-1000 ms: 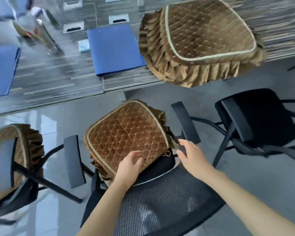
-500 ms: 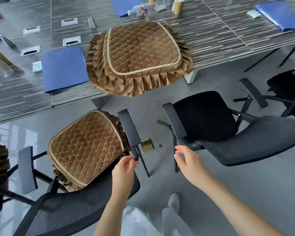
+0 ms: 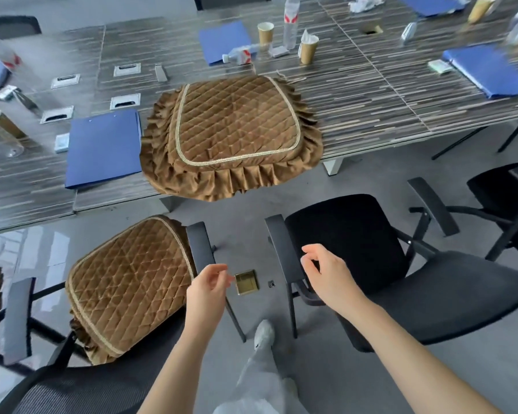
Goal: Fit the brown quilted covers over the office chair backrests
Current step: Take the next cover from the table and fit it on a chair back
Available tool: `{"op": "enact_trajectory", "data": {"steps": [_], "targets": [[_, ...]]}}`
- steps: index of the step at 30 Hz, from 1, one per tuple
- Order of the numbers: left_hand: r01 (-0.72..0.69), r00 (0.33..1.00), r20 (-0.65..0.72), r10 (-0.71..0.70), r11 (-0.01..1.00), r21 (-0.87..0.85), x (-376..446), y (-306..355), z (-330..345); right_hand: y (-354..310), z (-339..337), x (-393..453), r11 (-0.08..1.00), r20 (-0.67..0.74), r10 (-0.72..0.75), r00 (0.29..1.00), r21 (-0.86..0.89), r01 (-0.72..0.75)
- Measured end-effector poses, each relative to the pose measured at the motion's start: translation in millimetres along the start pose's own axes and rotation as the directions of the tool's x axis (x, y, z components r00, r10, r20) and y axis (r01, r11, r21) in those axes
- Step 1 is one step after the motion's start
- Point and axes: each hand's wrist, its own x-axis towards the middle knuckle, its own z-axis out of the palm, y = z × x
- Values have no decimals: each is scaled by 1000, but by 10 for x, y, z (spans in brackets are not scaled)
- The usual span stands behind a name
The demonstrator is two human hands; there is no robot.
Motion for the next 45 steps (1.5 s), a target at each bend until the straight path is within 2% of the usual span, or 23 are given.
{"op": "enact_trajectory", "data": {"steps": [7,14,20,25,28,33,38,42,45], "targets": [[-33,999,-37,35,999,32,980,458,41,-246,-345,989,995,8,-63,998,-75,63],[1,1000,-25,2,992,124,2261,777,-10,-640,-578,2332,997,18,0,1000,-75,2],[43,989,-146,-16,981,189,3477,924,-188,-686,-653,3471,979,9,198,980,-45,-198],[196,967,-207,-152,957,215,4087,958,-229,-448,-609,4009,893,-33,440,898,-93,-441],[264,950,-227,-212,936,230,4358,919,-204,-400,-594,4188,841,-39,542,840,16,-541],[374,916,-229,-328,905,201,4549,954,-149,-322,-566,4366,797,10,588,809,162,-582],[433,878,-264,-398,897,86,4593,1009,-200,-355,-603,4486,712,45,619,784,390,-584],[435,871,-197,-450,893,-118,4680,1011,-368,-370,-722,4581,633,92,637,765,504,-588],[410,875,-214,-435,899,-153,4644,1072,-408,-333,-802,4606,646,41,608,793,555,-525]]}}
